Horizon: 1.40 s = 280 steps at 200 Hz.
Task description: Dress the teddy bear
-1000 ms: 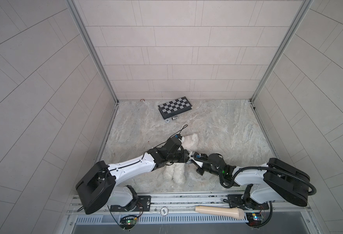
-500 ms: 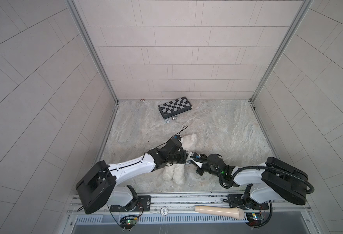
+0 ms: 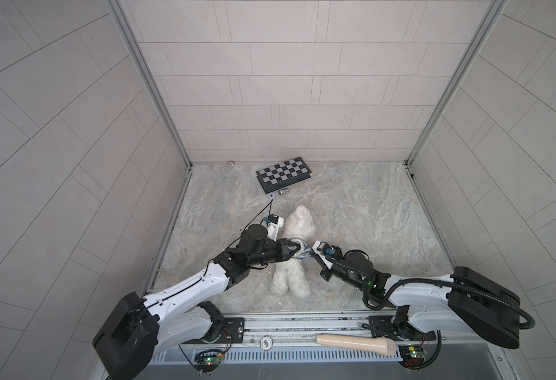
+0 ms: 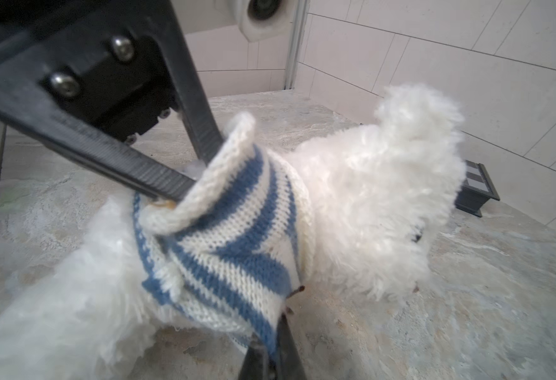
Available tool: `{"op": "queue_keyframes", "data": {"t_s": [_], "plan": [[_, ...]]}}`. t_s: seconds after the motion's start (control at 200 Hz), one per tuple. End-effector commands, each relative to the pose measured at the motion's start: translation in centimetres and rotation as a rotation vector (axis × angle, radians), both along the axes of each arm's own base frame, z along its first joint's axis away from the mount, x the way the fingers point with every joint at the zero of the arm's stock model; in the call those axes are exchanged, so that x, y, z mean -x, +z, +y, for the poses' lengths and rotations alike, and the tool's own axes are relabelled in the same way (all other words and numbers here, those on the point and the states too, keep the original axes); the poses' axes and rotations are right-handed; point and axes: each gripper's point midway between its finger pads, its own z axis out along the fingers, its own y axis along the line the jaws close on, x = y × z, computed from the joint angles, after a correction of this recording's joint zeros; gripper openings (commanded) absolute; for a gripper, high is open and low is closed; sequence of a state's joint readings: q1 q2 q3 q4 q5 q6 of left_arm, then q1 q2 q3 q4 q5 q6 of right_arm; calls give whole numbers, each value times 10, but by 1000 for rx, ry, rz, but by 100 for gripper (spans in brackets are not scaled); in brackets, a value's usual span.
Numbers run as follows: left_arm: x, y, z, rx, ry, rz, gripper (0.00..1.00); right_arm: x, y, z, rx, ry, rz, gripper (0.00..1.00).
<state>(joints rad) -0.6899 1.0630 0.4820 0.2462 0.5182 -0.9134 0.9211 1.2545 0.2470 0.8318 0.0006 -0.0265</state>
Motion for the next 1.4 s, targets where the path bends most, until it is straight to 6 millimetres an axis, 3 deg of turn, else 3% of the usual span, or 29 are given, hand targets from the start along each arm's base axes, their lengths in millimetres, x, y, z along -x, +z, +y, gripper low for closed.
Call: {"op": "queue_keyframes", "data": {"t_s": [0.0,0.23,0.36,0.536,0.621,0.721,0.801,0.906,1.001,1.171,1.301,1.397], "plan": [[3,47,-6,201,-43,-85,0,-11,-41,-34,145,-155,96,0],[5,53,-1,255,-38,-91,0,-21,-50,-46,144,-236,146,0],[11,70,-2,324,-71,-126,0,-25,-53,-48,155,-251,169,0],[28,82,-14,379,-210,-127,0,-25,-43,-42,119,-220,146,0],[35,72,-19,354,-277,-103,0,-19,-32,-35,88,-157,106,0],[30,38,-19,208,-271,-64,0,-13,-24,-28,87,-92,82,0],[25,30,-19,184,-257,-66,0,-9,-19,-25,73,-62,70,0],[18,23,-21,158,-243,-69,0,0,-12,-22,43,-9,50,9],[14,17,-23,153,-241,-63,0,15,-1,-16,-14,75,12,23],[16,14,-27,171,-277,-64,0,36,28,-16,-86,173,-51,43],[18,17,-24,157,-291,-104,0,39,54,-36,-134,112,-88,51],[19,34,-26,202,-305,-143,0,36,65,-55,-159,24,-98,54]]}}
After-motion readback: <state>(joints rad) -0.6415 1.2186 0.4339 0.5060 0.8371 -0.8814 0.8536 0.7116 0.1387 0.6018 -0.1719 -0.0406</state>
